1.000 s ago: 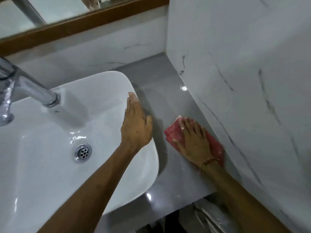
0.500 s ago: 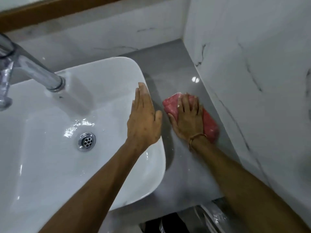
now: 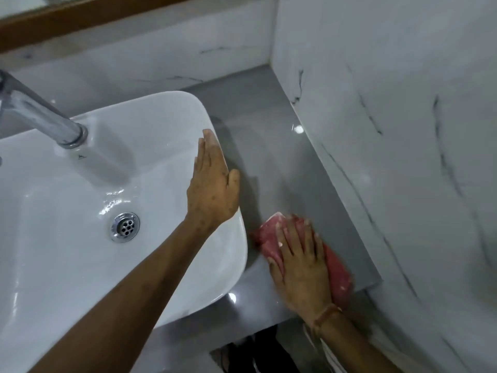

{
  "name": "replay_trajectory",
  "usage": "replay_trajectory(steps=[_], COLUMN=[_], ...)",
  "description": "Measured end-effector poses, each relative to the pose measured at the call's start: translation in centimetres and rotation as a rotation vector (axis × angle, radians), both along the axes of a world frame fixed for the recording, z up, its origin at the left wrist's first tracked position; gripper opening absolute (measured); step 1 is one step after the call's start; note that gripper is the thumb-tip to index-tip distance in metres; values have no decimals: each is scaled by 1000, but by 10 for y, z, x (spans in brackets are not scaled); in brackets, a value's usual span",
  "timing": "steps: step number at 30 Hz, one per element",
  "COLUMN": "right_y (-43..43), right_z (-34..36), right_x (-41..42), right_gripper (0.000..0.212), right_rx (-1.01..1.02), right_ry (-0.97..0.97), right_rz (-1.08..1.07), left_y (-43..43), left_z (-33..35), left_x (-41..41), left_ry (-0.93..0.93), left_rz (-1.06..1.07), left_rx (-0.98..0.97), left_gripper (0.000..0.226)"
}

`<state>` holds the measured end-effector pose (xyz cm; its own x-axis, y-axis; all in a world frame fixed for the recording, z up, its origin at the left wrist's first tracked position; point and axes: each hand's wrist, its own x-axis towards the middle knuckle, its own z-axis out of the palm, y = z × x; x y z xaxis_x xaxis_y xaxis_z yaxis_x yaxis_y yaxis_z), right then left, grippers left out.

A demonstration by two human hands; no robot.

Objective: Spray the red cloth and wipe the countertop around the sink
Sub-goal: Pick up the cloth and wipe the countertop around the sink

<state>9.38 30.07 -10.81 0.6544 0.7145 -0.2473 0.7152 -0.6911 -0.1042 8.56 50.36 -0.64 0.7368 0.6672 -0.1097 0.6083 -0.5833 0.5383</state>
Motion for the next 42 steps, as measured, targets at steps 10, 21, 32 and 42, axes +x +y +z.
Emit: replay_trajectory(steps=[10,21,32,42], right_y=[99,5,68,12], right_z=[-8,-7,-7,-8], right_x=[68,-15,29,44], right_gripper=[71,81,77,74], right_rx=[63,66,14,39], right_ry=[55,66,49,-7], right_rz=[-155,-28,-68,-93], left_y=[0,-17,-14,-13], left_z=[-1,-1,-2,-4], left_x=[2,-6,-4,-4], left_ry=[38,-17,-1,2], left_rz=[14,19,24,29], left_rx=[34,-28,21,10], left_gripper=[69,66,64,66])
